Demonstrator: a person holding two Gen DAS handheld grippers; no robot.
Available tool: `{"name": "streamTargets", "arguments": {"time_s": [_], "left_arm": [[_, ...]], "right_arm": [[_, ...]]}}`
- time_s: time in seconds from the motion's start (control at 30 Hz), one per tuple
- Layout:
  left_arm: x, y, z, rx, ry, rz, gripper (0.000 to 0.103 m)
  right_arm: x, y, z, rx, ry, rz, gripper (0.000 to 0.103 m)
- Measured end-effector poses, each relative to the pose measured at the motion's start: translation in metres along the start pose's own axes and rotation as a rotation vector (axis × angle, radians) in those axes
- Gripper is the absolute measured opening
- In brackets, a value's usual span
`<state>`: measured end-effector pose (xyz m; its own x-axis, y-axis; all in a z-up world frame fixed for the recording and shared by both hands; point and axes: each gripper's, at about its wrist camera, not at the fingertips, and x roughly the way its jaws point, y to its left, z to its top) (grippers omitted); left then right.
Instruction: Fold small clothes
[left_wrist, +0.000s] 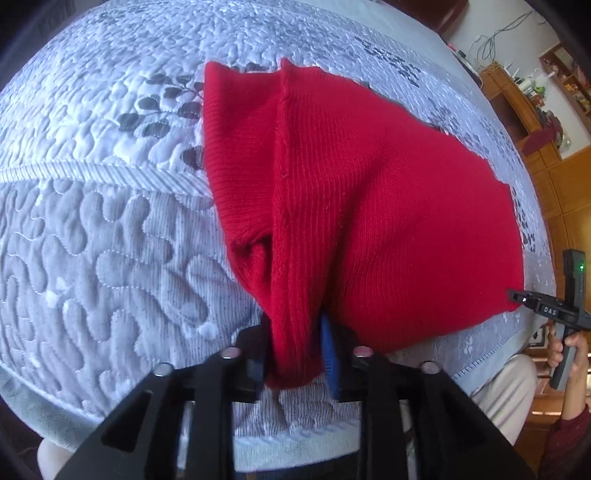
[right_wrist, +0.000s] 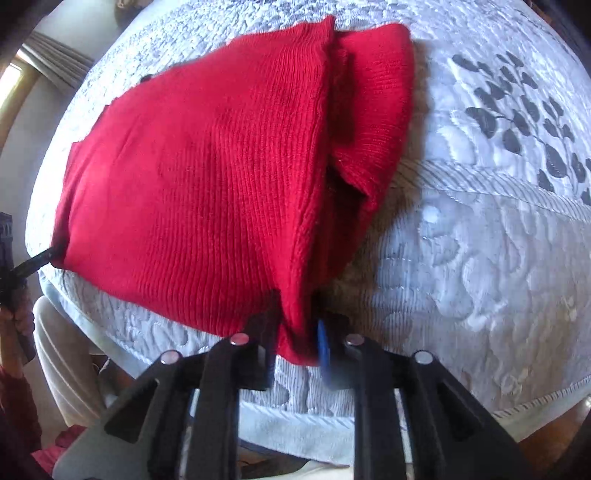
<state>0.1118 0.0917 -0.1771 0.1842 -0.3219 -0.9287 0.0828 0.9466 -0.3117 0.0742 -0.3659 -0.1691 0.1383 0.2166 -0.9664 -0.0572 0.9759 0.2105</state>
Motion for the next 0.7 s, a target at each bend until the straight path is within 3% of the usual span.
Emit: {"name": "streamTargets", "arguments": {"time_s": [0.03, 0.07, 0.13, 0.2, 0.3, 0.43, 0.53, 0.7], "left_arm": [[-0.006, -0.001, 0.001, 0.002, -0.004, 0.022, 0.048], [-0.02, 0.0, 0.001, 0.019, -0.035, 0.066, 0.049], [-0.046, -0.003, 0.011, 0.083, -0.109, 0.125, 0.053], [-0.06, -0.009, 0.036, 0.117, -0.166, 0.158, 0.055], [-0.049, -0.022, 0.088, 0.13, -0.159, 0.135, 0.056], [0.001, -0.024, 0.143, 0.116, -0.096, 0.222, 0.055], [0.031, -0.02, 0.166, 0.068, -0.051, 0.172, 0.055], [0.054, -0.02, 0.184, 0.079, -0.058, 0.159, 0.054]], "right_arm": [[-0.006, -0.002, -0.002, 0.001, 0.0, 0.002, 0.031], [-0.017, -0.003, -0.004, -0.001, -0.01, -0.006, 0.036], [-0.042, -0.005, -0.006, -0.021, -0.064, -0.022, 0.036], [-0.068, -0.005, 0.007, -0.025, -0.122, 0.024, 0.038], [-0.082, -0.003, 0.046, -0.015, -0.172, 0.051, 0.043], [-0.06, -0.008, 0.115, 0.029, -0.163, 0.064, 0.044], [-0.03, -0.021, 0.153, 0.067, -0.129, 0.024, 0.045], [0.006, -0.041, 0.19, 0.122, -0.092, 0.062, 0.045]]}}
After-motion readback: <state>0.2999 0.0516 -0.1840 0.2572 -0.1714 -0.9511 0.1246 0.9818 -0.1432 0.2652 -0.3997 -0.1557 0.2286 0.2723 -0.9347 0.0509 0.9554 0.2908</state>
